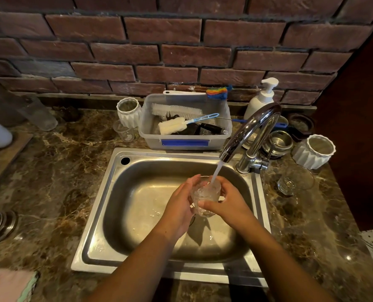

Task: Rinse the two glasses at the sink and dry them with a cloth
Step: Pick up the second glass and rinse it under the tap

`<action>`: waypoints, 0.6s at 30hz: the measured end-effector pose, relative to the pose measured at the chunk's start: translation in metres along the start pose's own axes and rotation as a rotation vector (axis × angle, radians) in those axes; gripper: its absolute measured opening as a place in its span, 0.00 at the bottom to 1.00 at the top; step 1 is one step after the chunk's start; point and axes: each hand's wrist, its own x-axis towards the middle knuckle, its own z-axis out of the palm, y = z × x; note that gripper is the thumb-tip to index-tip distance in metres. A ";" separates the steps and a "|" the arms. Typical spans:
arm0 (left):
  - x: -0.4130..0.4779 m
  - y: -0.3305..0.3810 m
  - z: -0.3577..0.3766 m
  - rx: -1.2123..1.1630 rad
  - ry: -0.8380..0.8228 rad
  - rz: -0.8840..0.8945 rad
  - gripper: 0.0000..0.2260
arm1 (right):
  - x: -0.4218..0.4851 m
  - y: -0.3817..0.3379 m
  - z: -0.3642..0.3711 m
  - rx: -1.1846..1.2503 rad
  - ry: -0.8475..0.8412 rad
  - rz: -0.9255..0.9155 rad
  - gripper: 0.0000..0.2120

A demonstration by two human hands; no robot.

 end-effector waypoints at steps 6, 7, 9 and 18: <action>-0.002 -0.009 0.009 -0.155 -0.065 -0.124 0.25 | 0.001 -0.007 0.006 -0.160 0.078 -0.038 0.24; -0.002 -0.009 0.011 -0.162 -0.080 -0.131 0.27 | 0.003 -0.008 0.008 -0.246 0.100 -0.043 0.23; -0.003 -0.010 0.013 -0.169 -0.104 -0.139 0.29 | 0.006 -0.012 0.012 -0.446 0.156 -0.067 0.26; 0.010 -0.001 0.015 -0.319 -0.085 -0.191 0.28 | 0.033 -0.032 0.024 0.023 0.083 0.044 0.08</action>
